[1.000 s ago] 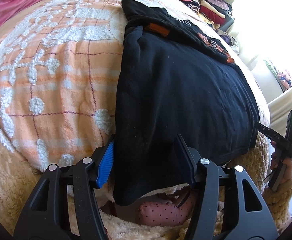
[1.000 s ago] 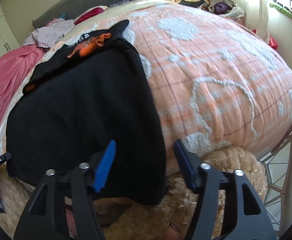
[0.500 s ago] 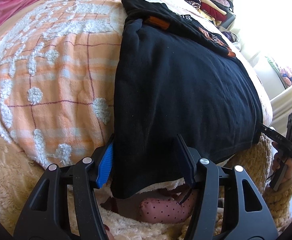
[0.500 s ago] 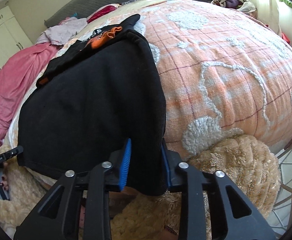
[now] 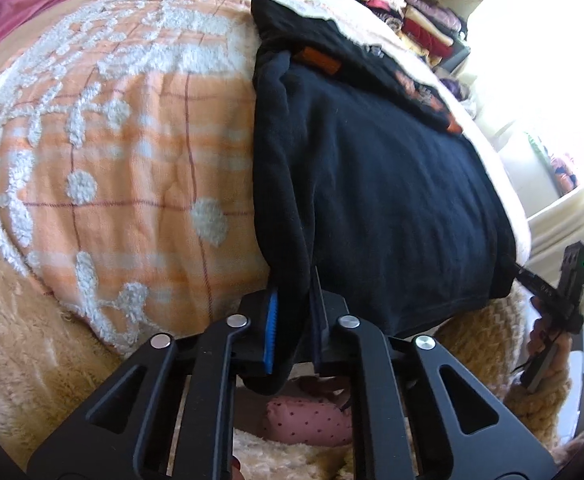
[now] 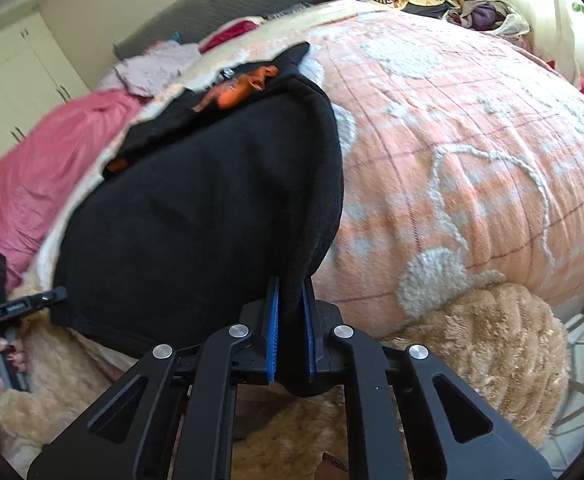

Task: Fold small clothes
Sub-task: 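Close both tools on the sweatshirt hem, then lift the hem with both tools and fold it over toward the collar, then lay the hem down on the folded sleeves and open both tools, then close the right tool on the folded edge of the sweatshirt, then open the right tool and pull both tools back from the sweatshirt, then close the right tool on the sweatshirt side edge and lift it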

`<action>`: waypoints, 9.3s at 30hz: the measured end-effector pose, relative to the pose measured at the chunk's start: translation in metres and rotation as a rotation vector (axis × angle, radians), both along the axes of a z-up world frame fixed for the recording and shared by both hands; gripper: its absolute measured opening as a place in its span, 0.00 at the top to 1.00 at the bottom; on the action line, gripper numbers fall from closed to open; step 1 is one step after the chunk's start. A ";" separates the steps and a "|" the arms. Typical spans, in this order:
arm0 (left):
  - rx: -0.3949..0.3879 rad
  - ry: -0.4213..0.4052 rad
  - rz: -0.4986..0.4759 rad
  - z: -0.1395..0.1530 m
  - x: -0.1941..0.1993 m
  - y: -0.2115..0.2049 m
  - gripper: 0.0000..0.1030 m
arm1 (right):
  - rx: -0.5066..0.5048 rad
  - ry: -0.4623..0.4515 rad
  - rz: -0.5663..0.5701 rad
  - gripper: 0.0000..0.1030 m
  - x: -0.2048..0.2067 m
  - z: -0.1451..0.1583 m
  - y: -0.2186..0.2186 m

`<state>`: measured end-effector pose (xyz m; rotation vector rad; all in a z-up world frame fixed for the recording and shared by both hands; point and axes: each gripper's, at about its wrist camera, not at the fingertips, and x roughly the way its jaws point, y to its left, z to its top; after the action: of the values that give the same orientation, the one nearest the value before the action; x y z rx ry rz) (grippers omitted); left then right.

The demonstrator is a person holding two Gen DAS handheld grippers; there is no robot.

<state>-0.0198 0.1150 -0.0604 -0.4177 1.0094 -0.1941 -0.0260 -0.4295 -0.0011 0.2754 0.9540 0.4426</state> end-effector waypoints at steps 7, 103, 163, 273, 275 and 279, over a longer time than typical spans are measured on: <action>-0.023 -0.086 0.002 0.028 0.007 0.003 0.96 | 0.113 -0.101 -0.015 0.91 0.002 0.037 -0.007; 0.299 -0.194 -0.186 0.045 0.201 -0.061 0.71 | -0.333 -0.147 -0.014 0.68 0.190 0.044 0.092; 0.112 -0.211 0.122 0.057 0.252 0.046 1.00 | -0.101 -0.190 -0.085 0.92 0.311 0.045 0.078; 0.273 -0.041 0.194 0.047 0.232 0.064 0.09 | -0.629 -0.525 0.541 0.10 0.119 -0.005 0.371; 0.284 -0.026 0.193 0.045 0.242 0.064 0.09 | -0.640 -0.529 0.537 0.19 0.124 -0.007 0.375; 0.240 0.001 0.185 0.040 0.256 0.069 0.09 | -0.676 -0.564 0.502 0.48 0.131 -0.007 0.378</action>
<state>0.2358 0.1838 -0.0203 -0.2900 0.9755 0.0935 0.1052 -0.0512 -0.0077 -0.6886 0.5562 0.5834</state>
